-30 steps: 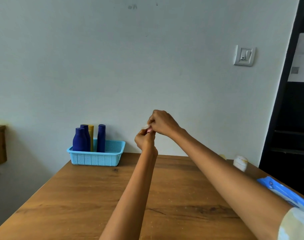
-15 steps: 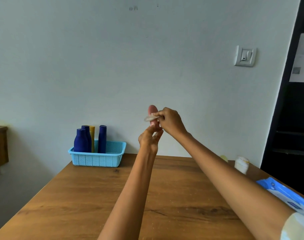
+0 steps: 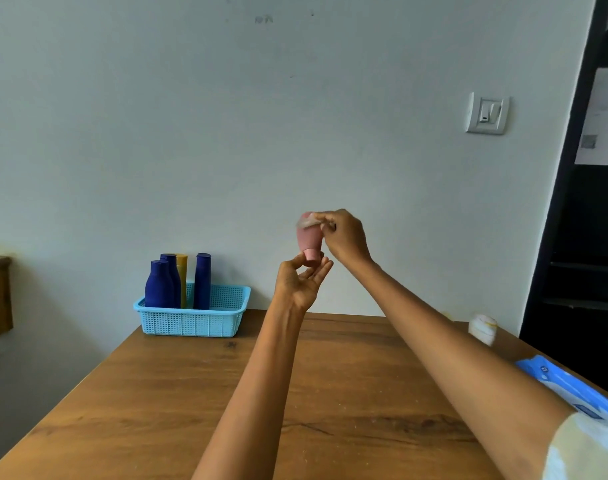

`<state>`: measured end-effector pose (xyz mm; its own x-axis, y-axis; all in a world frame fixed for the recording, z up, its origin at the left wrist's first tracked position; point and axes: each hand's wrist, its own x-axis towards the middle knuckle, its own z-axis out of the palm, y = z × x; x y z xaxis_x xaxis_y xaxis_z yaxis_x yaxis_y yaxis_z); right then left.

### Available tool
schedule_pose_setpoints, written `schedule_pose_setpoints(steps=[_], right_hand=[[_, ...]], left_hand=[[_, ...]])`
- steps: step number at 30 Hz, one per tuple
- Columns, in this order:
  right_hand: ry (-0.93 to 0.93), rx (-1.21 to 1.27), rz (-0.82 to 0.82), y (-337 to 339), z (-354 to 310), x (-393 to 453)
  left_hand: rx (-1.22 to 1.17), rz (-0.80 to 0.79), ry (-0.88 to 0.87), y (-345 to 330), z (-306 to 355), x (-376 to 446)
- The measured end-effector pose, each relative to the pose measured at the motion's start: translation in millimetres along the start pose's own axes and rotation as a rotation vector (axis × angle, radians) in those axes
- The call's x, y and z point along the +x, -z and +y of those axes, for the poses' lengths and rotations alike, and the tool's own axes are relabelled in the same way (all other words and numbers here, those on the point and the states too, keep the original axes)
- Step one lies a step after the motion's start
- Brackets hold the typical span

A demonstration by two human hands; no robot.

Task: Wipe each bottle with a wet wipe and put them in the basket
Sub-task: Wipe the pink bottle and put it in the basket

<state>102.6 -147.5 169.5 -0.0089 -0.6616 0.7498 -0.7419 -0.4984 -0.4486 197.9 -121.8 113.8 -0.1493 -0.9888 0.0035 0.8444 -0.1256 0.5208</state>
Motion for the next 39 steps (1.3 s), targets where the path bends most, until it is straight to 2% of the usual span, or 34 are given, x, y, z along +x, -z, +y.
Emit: schedule_pose_setpoints(steps=[7, 13, 20, 26, 29, 33, 35, 37, 39], right_hand=[[0.039, 0.089, -0.076, -1.7, 12.0, -39.6], [-0.149, 0.327, 0.200, -0.5, 17.6, -24.2], [-0.132, 0.334, 0.068, -17.2, 21.7, -47.0], [-0.110, 0.324, 0.100, -17.5, 28.4, -58.0], [-0.077, 0.306, 0.098, -13.4, 23.8, -55.5], [-0.123, 0.391, 0.080, -6.9, 15.9, -46.0], [-0.165, 0.447, 0.165, -2.3, 14.8, -35.2], [-0.197, 0.426, 0.261, 2.2, 13.3, -18.1], [-0.182, 0.327, 0.257, 5.9, 8.7, 0.3]], left_hand=[[-0.034, 0.022, 0.042, 10.0, 2.2, 1.6], [0.021, 0.008, 0.032, 3.1, -0.3, 3.3], [0.114, 0.064, -0.054, 7.1, 1.0, 7.8], [0.318, 0.078, -0.123, 7.0, 1.4, 9.9], [0.398, 0.027, -0.146, 7.5, -2.1, 12.3], [0.233, 0.012, -0.081, 7.0, -1.7, 9.7], [0.177, -0.016, -0.044, 5.3, -0.1, 6.1], [0.141, -0.030, -0.027, 4.0, 1.1, 4.4], [0.103, -0.034, 0.016, 2.8, 0.2, 3.1]])
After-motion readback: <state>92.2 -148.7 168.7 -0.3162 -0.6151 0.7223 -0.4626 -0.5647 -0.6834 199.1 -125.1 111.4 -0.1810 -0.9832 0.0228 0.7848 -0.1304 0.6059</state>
